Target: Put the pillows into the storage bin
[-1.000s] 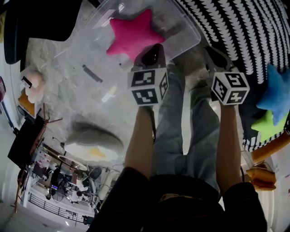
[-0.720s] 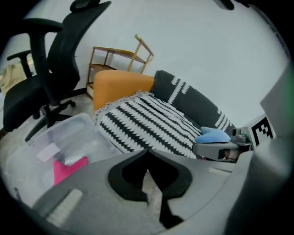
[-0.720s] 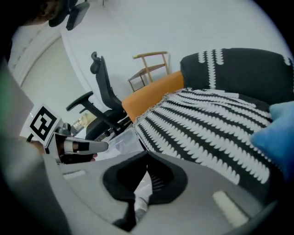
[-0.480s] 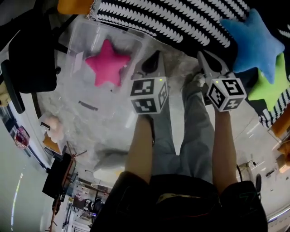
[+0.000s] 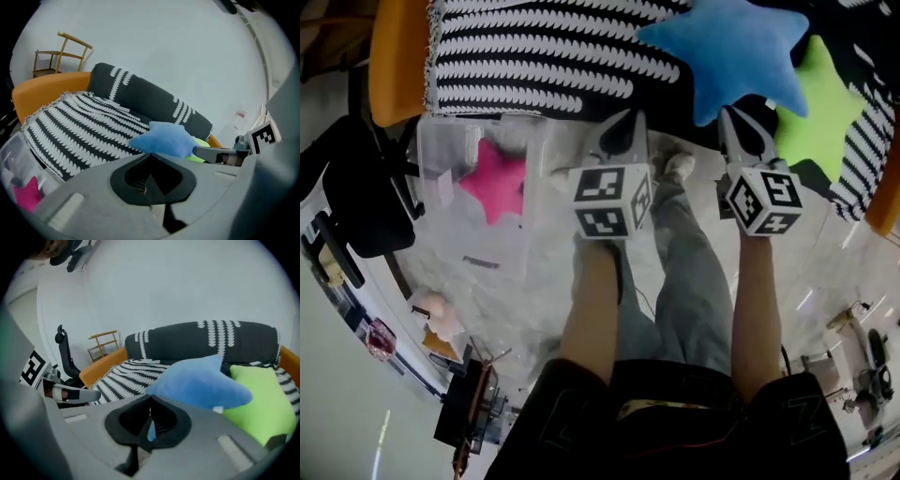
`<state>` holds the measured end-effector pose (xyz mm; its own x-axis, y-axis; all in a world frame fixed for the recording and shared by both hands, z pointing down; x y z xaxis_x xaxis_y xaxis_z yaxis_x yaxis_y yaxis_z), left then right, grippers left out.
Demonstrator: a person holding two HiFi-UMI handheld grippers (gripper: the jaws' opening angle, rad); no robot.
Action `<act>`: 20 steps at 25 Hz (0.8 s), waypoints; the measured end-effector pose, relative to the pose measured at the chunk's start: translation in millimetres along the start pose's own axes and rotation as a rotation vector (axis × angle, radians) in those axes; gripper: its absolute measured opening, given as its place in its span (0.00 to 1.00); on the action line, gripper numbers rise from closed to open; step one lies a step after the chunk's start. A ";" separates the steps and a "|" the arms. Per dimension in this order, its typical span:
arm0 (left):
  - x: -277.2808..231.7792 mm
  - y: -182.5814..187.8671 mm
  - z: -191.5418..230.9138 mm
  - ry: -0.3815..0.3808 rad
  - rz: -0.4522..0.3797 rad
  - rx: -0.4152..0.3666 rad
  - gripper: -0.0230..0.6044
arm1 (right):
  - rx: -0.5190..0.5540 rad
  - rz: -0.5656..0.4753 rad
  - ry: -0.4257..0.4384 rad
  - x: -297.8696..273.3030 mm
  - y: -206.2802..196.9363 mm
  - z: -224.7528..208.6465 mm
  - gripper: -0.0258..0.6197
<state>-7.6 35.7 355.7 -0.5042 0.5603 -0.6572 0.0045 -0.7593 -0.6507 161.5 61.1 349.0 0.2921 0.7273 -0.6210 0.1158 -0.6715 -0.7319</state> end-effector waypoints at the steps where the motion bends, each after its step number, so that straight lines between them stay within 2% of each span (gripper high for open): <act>1: -6.6 1.7 -13.2 -0.012 0.004 -0.010 0.06 | -0.005 -0.007 -0.019 6.8 2.6 -14.6 0.04; 5: -29.8 1.3 -58.8 -0.045 0.034 -0.051 0.06 | -0.003 -0.018 -0.072 28.4 11.6 -65.2 0.06; 8: -48.0 -1.0 -83.6 -0.051 0.052 -0.076 0.06 | 0.013 -0.016 -0.109 35.3 19.3 -100.6 0.14; 11: -63.7 -4.5 -99.9 -0.052 0.068 -0.095 0.07 | 0.039 0.012 -0.103 33.8 25.2 -125.8 0.24; 13: -74.7 -7.1 -106.9 -0.046 0.081 -0.098 0.26 | 0.063 0.045 -0.079 29.0 28.3 -138.9 0.35; 20: -108.2 -5.3 -130.0 0.024 0.129 -0.102 0.53 | 0.161 0.175 0.006 19.6 43.6 -182.4 0.58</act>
<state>159.2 22.1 380.9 -0.4727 0.4692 -0.7459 0.1564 -0.7883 -0.5950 345.4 20.1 356.1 0.2997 0.6008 -0.7411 -0.0901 -0.7555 -0.6489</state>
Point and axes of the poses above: the fingertips, and each gripper's own axes: x backward along the fingers, z to its left, y out of its top, the point moved 3 cm from there along x, backward along the fingers, and after that the axes turned 4 degrees about y, right-handed, at the moved point
